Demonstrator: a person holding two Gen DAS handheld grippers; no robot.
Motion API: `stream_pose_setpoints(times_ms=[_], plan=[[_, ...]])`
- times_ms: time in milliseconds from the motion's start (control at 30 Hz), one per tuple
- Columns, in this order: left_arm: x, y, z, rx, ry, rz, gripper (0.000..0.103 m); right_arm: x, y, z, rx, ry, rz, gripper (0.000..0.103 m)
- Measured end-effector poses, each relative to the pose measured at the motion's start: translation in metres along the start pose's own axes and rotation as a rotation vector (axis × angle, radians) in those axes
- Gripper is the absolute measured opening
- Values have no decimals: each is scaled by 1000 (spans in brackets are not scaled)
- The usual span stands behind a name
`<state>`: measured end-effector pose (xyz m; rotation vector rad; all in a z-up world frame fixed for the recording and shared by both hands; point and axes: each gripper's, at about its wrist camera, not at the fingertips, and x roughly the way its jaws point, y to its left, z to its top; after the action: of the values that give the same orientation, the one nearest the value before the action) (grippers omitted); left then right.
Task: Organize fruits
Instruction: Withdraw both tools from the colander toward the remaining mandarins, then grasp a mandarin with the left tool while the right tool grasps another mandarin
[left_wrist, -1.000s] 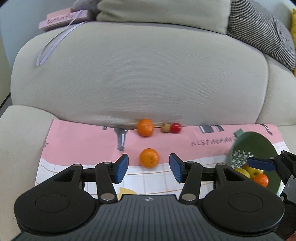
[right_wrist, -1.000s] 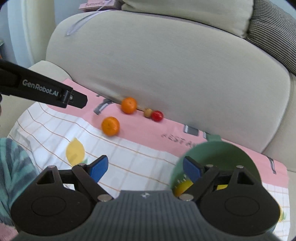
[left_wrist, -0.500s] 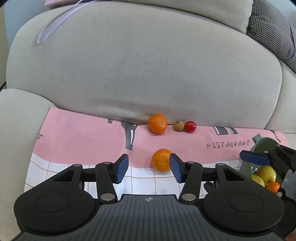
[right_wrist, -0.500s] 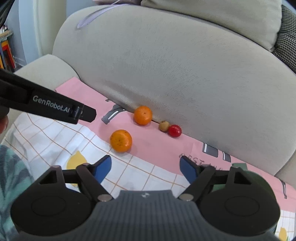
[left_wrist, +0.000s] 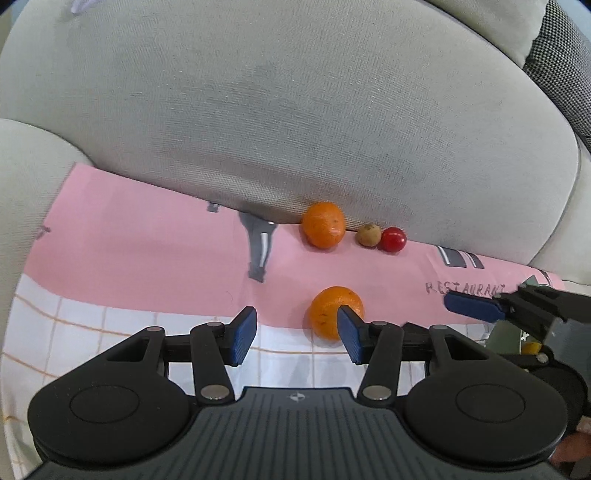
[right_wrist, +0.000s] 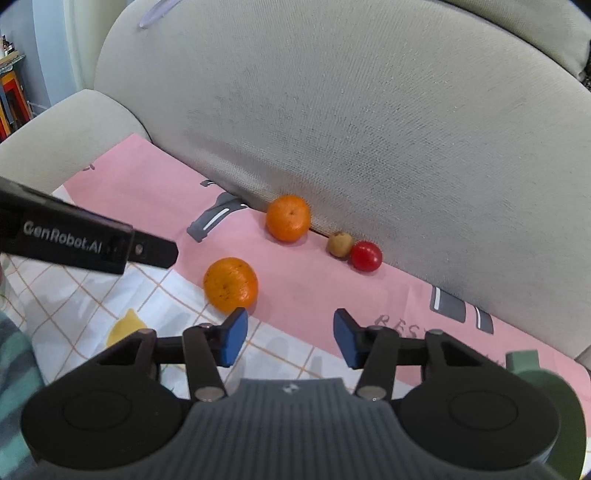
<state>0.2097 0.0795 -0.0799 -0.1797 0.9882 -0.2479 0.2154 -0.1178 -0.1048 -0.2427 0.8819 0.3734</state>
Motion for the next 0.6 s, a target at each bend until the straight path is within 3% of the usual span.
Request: stream_pose_setpoints(times_ms=[267,433,600], plan=[[30,-19,2,31,52,-52,58,16,-8,0,-41,5,-72,47],[54,-27,4,30,114,-6,57,21,-14,-4,-56,13,-98,46],[66,-26,2,-30,140,-65,47,28,-17,-7,-54,17,-96,46]])
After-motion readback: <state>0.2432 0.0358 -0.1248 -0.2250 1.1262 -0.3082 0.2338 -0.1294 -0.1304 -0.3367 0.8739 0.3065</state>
